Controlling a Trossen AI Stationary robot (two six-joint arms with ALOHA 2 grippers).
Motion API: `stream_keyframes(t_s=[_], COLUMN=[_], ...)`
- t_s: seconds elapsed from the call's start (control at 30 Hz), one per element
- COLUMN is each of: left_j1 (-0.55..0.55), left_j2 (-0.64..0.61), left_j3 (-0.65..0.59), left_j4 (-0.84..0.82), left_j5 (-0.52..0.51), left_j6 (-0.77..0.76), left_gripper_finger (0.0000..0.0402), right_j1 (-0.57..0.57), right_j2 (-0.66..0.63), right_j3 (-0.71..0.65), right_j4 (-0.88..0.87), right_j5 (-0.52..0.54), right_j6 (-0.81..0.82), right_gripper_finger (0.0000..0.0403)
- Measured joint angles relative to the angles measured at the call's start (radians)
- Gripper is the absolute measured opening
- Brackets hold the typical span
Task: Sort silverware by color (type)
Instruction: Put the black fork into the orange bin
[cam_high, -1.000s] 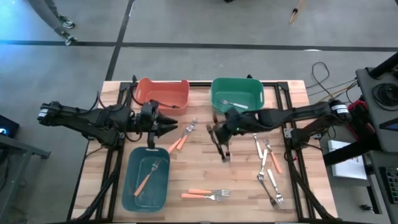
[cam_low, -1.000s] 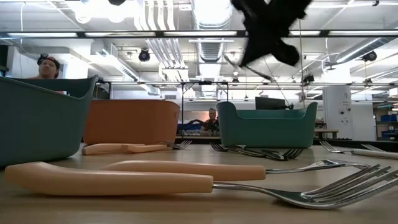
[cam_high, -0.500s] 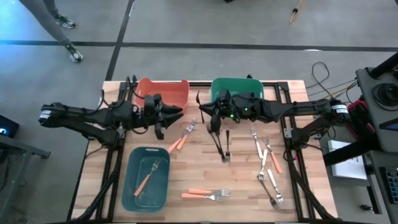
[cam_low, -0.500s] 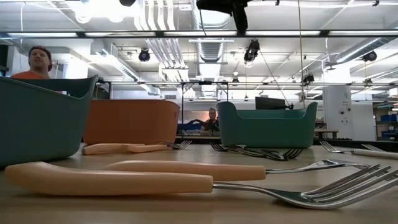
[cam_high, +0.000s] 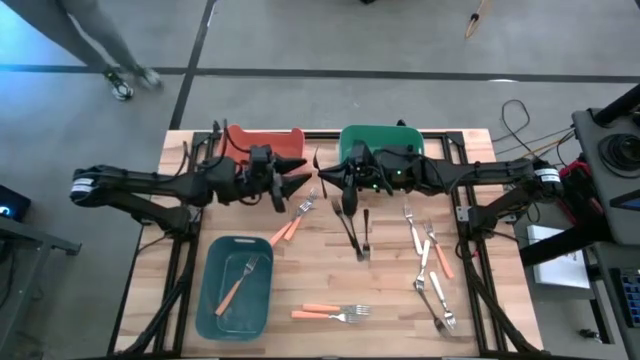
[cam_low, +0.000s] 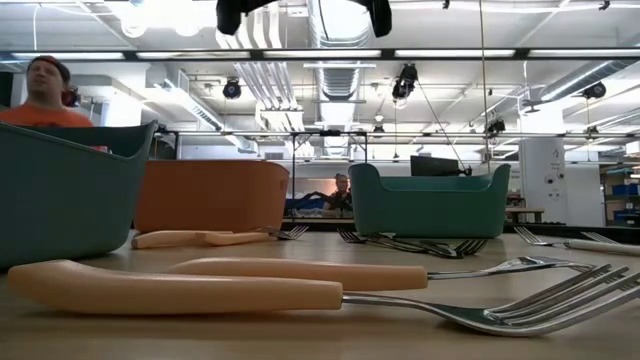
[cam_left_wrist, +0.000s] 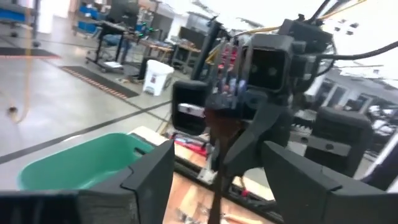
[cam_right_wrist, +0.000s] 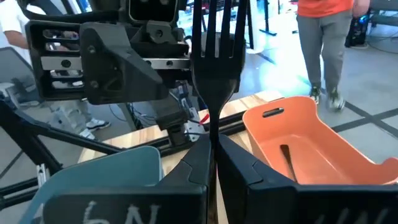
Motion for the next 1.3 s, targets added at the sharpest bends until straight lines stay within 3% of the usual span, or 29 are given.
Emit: stream_keyframes(t_s=[0.57,0.97,1.3], left_j1=[0.072,0.098,0.103], left_j2=[0.14,0.144,0.144], left_j3=[0.0,0.0,0.0], left_j4=[0.249,0.239,0.218], left_j5=[0.214,0.221,0.223], left_j6=[-0.023,-0.042,-0.053], left_gripper_finger=[0.0213,0.008,0.0007], right_j1=[0.0,0.0,-0.001], right_j2=[0.0,0.0,0.0], right_j3=[-0.001,-0.002,-0.003], right_j4=[-0.002,-0.005,-0.002], right_j5=[-0.024,-0.024,-0.021], right_j6=[-0.013,-0.02,-0.038], right_gripper_finger=[0.0009,0.0009,0.0014])
